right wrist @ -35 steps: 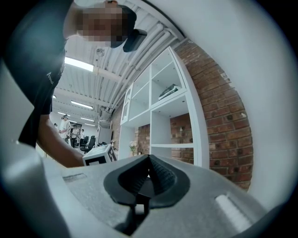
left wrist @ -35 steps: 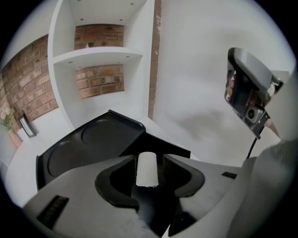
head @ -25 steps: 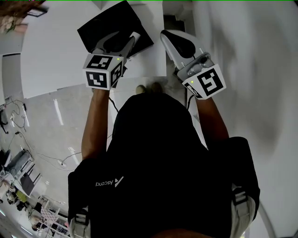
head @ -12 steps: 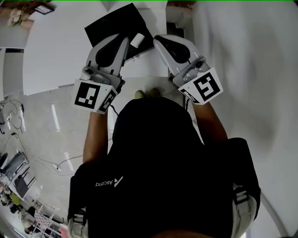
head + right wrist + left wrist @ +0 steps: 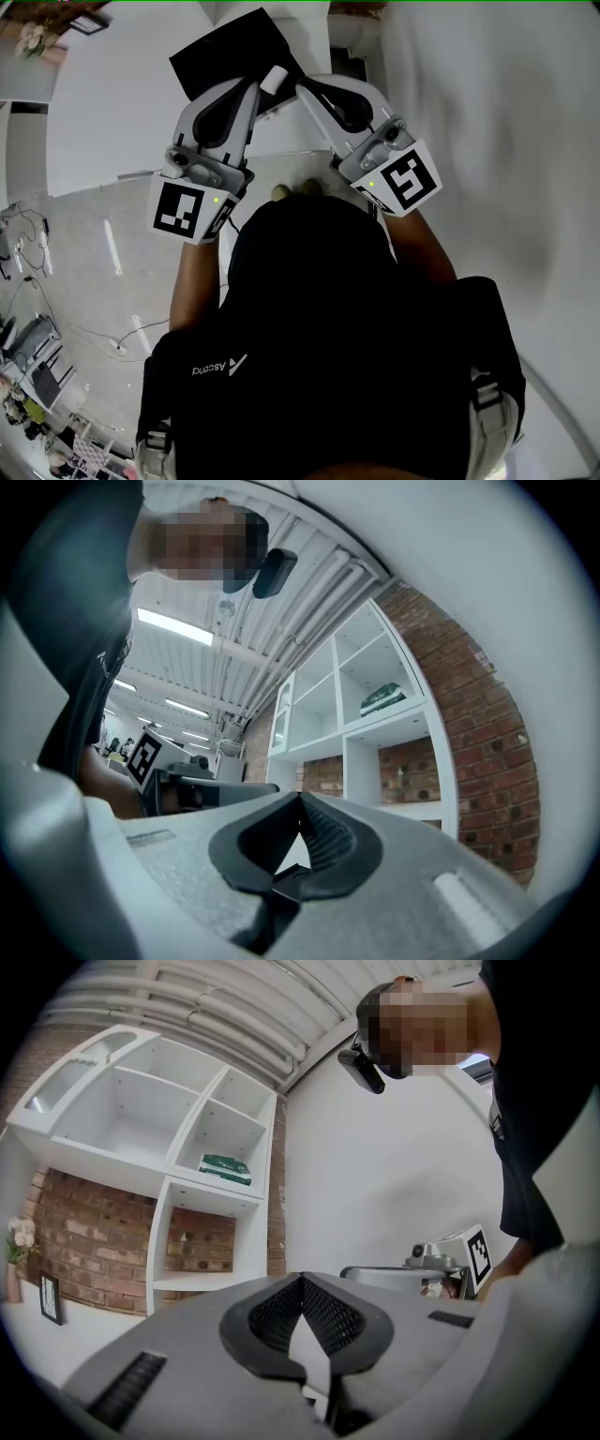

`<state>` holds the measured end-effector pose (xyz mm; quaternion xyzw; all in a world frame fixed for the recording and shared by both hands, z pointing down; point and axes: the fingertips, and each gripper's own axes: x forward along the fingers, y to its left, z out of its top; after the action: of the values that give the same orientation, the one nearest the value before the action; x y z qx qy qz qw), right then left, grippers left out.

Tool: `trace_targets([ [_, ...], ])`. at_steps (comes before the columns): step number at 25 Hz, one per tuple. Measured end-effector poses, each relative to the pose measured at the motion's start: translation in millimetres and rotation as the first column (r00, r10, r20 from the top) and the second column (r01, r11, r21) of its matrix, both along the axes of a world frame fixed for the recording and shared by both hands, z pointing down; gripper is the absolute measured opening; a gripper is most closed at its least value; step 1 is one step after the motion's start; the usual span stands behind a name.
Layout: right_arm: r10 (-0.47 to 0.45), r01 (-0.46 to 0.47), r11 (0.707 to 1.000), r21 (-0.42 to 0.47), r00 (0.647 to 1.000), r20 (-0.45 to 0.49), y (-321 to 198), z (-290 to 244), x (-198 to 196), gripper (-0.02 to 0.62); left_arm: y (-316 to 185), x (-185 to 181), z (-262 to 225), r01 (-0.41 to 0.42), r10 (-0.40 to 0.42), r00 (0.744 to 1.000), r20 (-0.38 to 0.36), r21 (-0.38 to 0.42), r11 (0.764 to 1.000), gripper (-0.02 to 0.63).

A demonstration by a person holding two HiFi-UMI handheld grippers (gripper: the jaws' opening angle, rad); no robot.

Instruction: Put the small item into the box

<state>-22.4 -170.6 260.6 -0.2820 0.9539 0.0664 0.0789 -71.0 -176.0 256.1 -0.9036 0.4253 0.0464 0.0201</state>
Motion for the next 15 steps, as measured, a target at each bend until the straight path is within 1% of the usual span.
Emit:
trace_targets([
  [2, 0.003, -0.003, 1.000, 0.003, 1.000, -0.003, 1.0, 0.1, -0.1, 0.002, 1.6, 1.7, 2.7, -0.011, 0.011, 1.000, 0.011, -0.004, 1.000, -0.002],
  [7, 0.010, -0.010, 1.000, 0.002, 1.000, -0.010, 0.9, 2.1, 0.8, 0.000, 2.7, 4.0, 5.1, -0.019, 0.019, 1.000, 0.010, -0.010, 1.000, -0.002],
  [12, 0.004, -0.004, 1.000, -0.006, 1.000, -0.014, 0.5, 4.7, 1.0, 0.000, 1.7, 4.3, 1.1, -0.009, 0.008, 1.000, -0.009, -0.004, 1.000, -0.002],
  [15, 0.002, -0.002, 1.000, -0.009, 1.000, -0.013, -0.3, 5.7, 1.3, 0.001, 2.4, 0.8, 7.1, -0.004, 0.004, 1.000, 0.007, -0.018, 1.000, -0.002],
])
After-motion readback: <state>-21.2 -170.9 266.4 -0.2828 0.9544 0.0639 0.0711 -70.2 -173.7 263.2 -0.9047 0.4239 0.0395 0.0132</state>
